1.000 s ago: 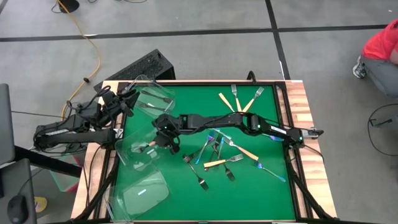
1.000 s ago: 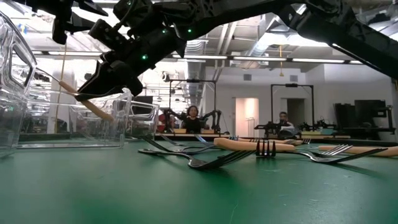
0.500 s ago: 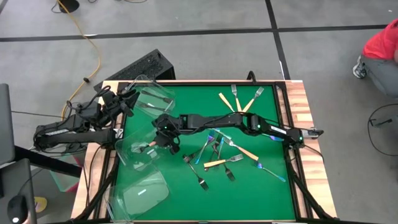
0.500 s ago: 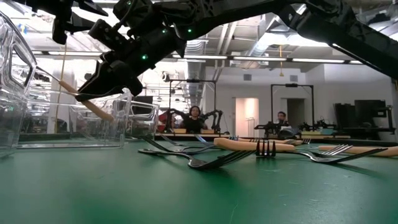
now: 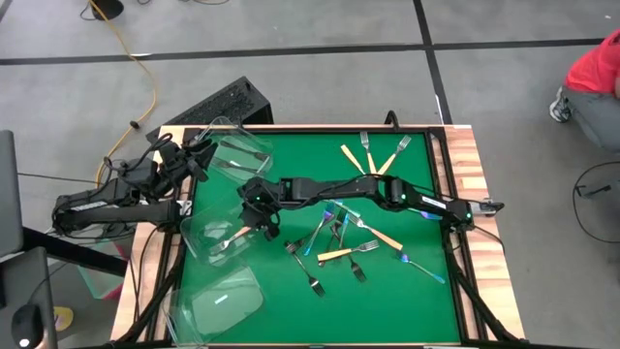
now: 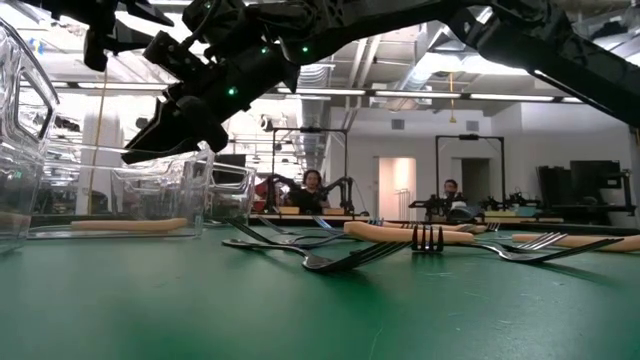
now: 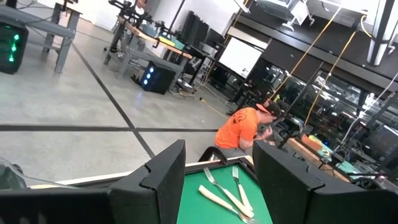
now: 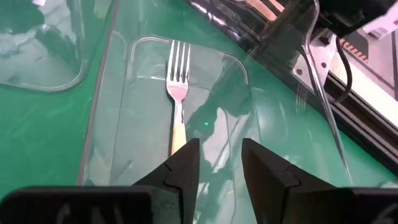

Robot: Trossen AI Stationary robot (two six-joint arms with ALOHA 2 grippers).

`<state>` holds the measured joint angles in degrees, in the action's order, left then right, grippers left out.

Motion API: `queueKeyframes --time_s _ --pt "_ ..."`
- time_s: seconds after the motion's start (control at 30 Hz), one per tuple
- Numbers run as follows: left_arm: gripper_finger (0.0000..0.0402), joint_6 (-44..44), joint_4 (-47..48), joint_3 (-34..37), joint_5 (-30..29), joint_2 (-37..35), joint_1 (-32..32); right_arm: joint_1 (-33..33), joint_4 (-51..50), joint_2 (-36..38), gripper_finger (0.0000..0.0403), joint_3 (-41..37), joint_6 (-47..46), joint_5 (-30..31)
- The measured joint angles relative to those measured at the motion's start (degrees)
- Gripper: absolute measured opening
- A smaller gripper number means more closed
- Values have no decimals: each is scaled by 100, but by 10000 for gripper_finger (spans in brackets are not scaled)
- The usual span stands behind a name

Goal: Sort silverware by color (type)
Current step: Put the orange fork into the middle transparent bin

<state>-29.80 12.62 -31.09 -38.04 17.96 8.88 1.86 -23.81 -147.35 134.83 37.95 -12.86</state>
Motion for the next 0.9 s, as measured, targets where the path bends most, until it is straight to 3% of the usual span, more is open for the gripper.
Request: queueKeyframes --time_s 0.3,0.4,0.6,0.9 --pt "172 6 -4 0 -19 -1 1 222 -290 918 141 8 -513 20" --pt "172 4 -7 0 -18 -2 2 338 -719 1246 141 3 -688 342" --pt "172 4 -7 0 -18 -2 0 809 -2185 1972 141 3 -1301 1081" --pt "172 4 -7 0 -18 -2 2 1760 -4311 2703 140 3 -2372 1155"
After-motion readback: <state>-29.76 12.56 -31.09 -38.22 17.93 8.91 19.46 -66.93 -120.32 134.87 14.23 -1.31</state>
